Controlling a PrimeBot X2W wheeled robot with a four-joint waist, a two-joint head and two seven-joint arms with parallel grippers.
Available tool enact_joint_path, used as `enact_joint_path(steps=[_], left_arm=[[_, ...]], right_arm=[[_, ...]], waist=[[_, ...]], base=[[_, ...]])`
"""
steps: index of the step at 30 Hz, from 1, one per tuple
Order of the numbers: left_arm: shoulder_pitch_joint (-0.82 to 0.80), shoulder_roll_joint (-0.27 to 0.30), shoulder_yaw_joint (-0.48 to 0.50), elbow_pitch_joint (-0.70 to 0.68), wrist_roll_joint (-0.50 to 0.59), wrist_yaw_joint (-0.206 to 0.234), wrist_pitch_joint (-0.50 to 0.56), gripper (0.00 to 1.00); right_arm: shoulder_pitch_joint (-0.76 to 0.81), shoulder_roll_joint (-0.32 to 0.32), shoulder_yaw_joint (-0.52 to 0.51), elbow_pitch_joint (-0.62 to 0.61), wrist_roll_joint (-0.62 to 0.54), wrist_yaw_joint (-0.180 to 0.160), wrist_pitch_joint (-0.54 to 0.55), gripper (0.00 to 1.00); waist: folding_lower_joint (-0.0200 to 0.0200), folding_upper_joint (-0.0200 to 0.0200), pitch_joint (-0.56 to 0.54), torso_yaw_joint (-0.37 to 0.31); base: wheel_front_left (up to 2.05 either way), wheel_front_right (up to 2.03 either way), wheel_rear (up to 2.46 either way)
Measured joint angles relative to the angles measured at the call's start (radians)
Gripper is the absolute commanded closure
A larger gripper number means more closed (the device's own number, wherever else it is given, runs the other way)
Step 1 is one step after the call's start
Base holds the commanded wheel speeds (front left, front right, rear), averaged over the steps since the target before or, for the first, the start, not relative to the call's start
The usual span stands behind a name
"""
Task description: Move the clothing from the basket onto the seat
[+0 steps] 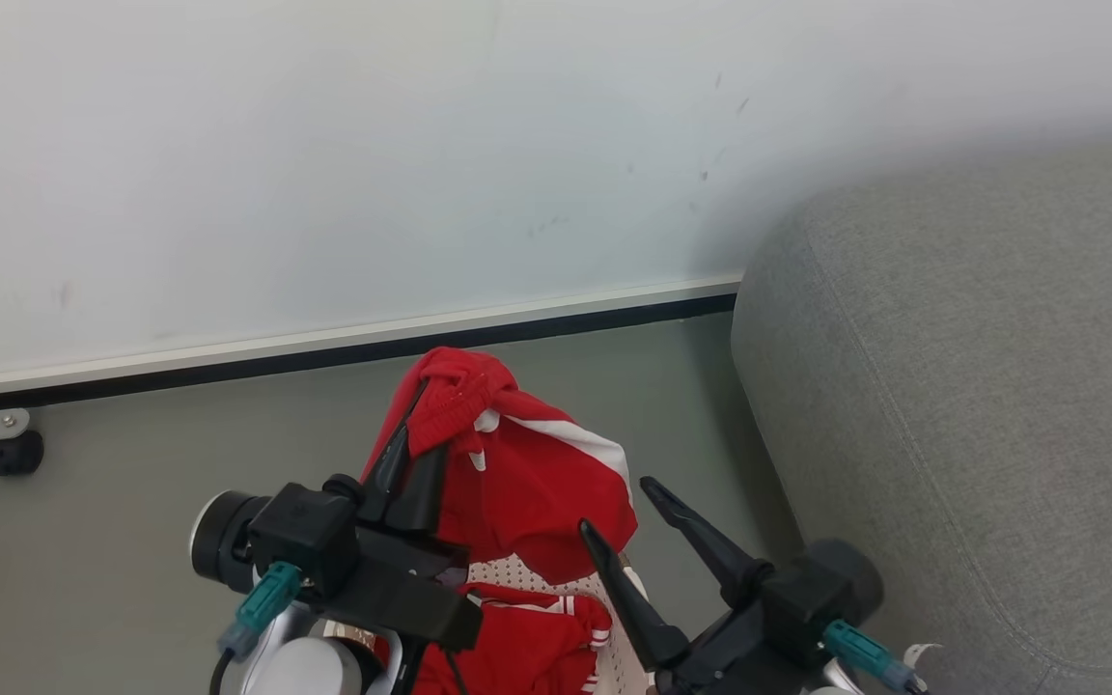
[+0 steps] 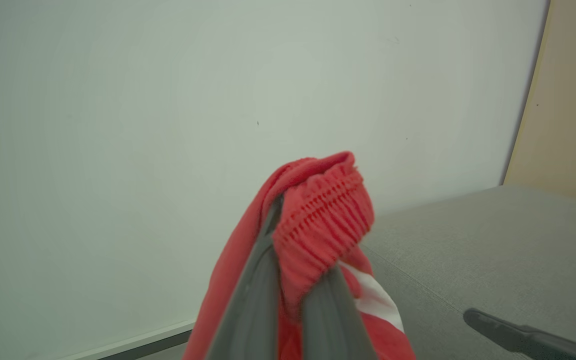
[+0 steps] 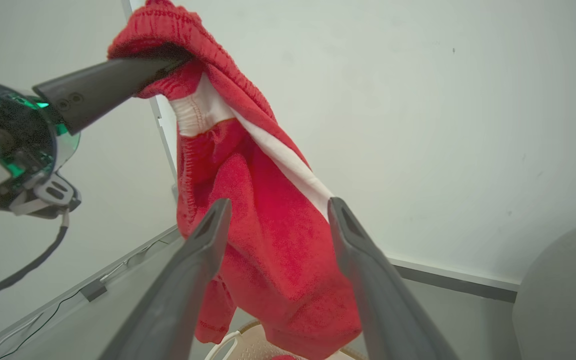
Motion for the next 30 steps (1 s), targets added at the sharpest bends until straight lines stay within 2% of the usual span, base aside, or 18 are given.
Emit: enact_joint_path(steps=[8, 14, 28, 29, 30], left_arm=[[0.0, 0.0, -0.029, -0.02, 0.002, -0.001, 0.025, 1.0], [0.0, -0.001, -0.049, -0.026, 0.005, -0.009, 0.041, 1.0], [-0.005, -0.003, -0.075, -0.039, 0.006, -0.01, 0.059, 1.0], [-0.006, -0.003, -0.076, -0.04, 0.006, -0.01, 0.059, 1.0], [-0.008, -0.003, -0.077, -0.041, 0.006, -0.01, 0.059, 1.0]], right_arm=[[-0.081, 0.002, 0.08, 0.044, 0.013, 0.009, 0.023, 0.0], [-0.165, 0.001, 0.185, 0.075, 0.086, 0.007, 0.024, 0.0], [-0.315, 0.0, 0.314, 0.191, 0.209, -0.071, 0.024, 0.0], [-0.323, 0.0, 0.321, 0.199, 0.215, -0.074, 0.024, 0.51], [-0.33, 0.0, 0.327, 0.204, 0.222, -0.08, 0.024, 0.8]], waist=[[0.0, 0.0, 0.006, 0.009], [0.0, 0.0, 0.012, 0.015], [0.0, 0.0, 0.028, 0.029], [0.0, 0.0, 0.029, 0.029], [0.0, 0.0, 0.03, 0.03]], base=[[0.0, 0.0, 0.0], [0.0, 0.0, 0.0], [0.0, 0.0, 0.0], [0.0, 0.0, 0.0], [0.0, 0.0, 0.0]])
